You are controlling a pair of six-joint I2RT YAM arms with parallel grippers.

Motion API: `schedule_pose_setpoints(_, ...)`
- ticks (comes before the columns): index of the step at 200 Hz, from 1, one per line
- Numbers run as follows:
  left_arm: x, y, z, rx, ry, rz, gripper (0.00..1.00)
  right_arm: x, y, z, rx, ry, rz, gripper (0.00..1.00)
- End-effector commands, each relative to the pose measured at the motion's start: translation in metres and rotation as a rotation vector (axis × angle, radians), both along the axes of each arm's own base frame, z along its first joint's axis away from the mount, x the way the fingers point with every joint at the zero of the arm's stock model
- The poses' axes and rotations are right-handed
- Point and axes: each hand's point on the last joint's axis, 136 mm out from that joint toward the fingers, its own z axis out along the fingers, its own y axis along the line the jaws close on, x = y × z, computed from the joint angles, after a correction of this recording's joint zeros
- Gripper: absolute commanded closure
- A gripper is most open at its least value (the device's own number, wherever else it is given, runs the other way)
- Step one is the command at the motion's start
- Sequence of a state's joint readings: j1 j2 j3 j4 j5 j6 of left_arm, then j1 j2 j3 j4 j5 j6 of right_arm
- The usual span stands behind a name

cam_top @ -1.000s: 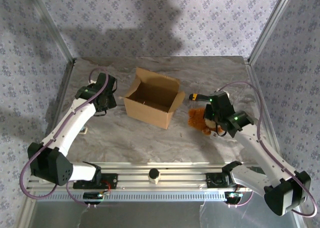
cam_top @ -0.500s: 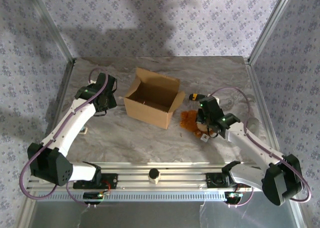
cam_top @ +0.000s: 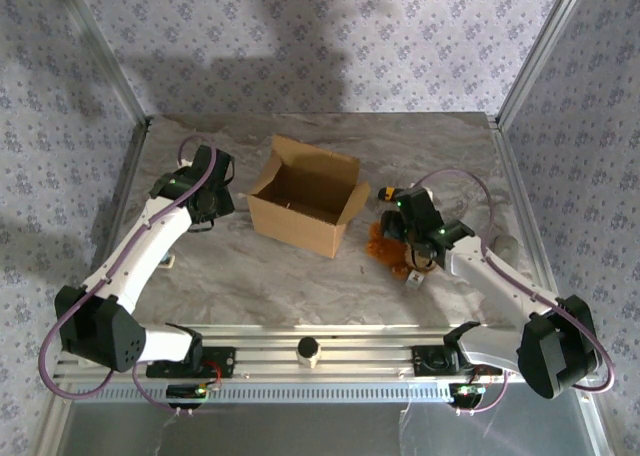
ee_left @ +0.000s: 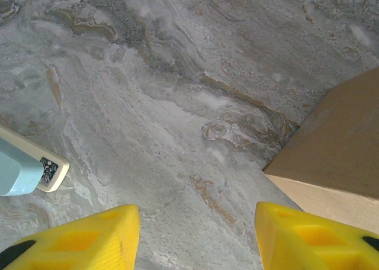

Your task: Unpack the express box

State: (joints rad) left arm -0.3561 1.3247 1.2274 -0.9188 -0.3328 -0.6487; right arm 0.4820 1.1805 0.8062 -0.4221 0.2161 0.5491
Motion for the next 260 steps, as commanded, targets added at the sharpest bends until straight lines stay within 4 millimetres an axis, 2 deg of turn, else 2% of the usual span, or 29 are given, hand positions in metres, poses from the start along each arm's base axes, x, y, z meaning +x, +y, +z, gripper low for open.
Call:
schedule_pose_setpoints(1, -0.002, 0.002, 0.008, 0.0, -0.042, 0.011, 0.46, 0.007, 0.0, 0.031, 0.012, -0.049, 0.019, 0.24)
schedule_pose_setpoints(16, -0.002, 0.004, 0.015, 0.007, -0.075, 0.005, 0.46, 0.009, -0.001, 0.043, 0.015, -0.067, 0.037, 0.15)
schedule_pose_setpoints(30, 0.0, 0.007, 0.025, 0.025, -0.11, -0.006, 0.46, 0.014, -0.005, 0.055, 0.01, -0.085, 0.054, 0.0)
schedule_pose_setpoints(59, 0.011, 0.017, 0.051, 0.072, -0.222, -0.023, 0.4, 0.03, -0.024, 0.076, -0.028, -0.137, 0.069, 0.0)
schedule_pose_setpoints(65, 0.014, 0.021, 0.055, 0.078, -0.245, -0.015, 0.33, 0.035, -0.03, 0.08, -0.036, -0.15, 0.06, 0.0)
schedule_pose_setpoints(71, 0.016, 0.026, 0.057, 0.086, -0.258, -0.001, 0.19, 0.039, -0.037, 0.082, -0.042, -0.159, 0.044, 0.0)
schedule_pose_setpoints(78, 0.019, 0.033, 0.06, 0.099, -0.275, 0.025, 0.14, 0.045, -0.046, 0.085, -0.048, -0.176, 0.023, 0.0)
schedule_pose_setpoints(105, 0.033, 0.06, 0.064, 0.175, -0.344, 0.065, 0.12, 0.067, -0.077, 0.083, -0.062, -0.212, -0.017, 0.0)
schedule_pose_setpoints(127, 0.048, 0.066, 0.066, 0.237, -0.449, 0.011, 0.12, 0.081, -0.109, 0.074, -0.093, -0.217, -0.1, 0.0)
schedule_pose_setpoints(143, 0.054, 0.073, 0.057, 0.285, -0.488, -0.012, 0.12, 0.084, -0.137, 0.069, -0.194, -0.292, -0.194, 0.0)
schedule_pose_setpoints(152, 0.058, 0.076, 0.046, 0.308, -0.494, -0.034, 0.12, 0.084, -0.145, 0.064, -0.222, -0.331, -0.215, 0.0)
schedule_pose_setpoints(182, 0.067, 0.09, 0.005, 0.326, -0.467, -0.025, 0.13, 0.081, -0.159, 0.036, -0.284, -0.325, -0.234, 0.0)
schedule_pose_setpoints(206, 0.073, 0.087, -0.03, 0.324, -0.421, -0.091, 0.13, 0.082, -0.169, 0.021, -0.287, -0.325, -0.247, 0.0)
schedule_pose_setpoints(260, 0.08, 0.076, -0.063, 0.314, -0.503, -0.171, 0.12, 0.085, -0.175, -0.007, -0.329, -0.355, -0.228, 0.0)
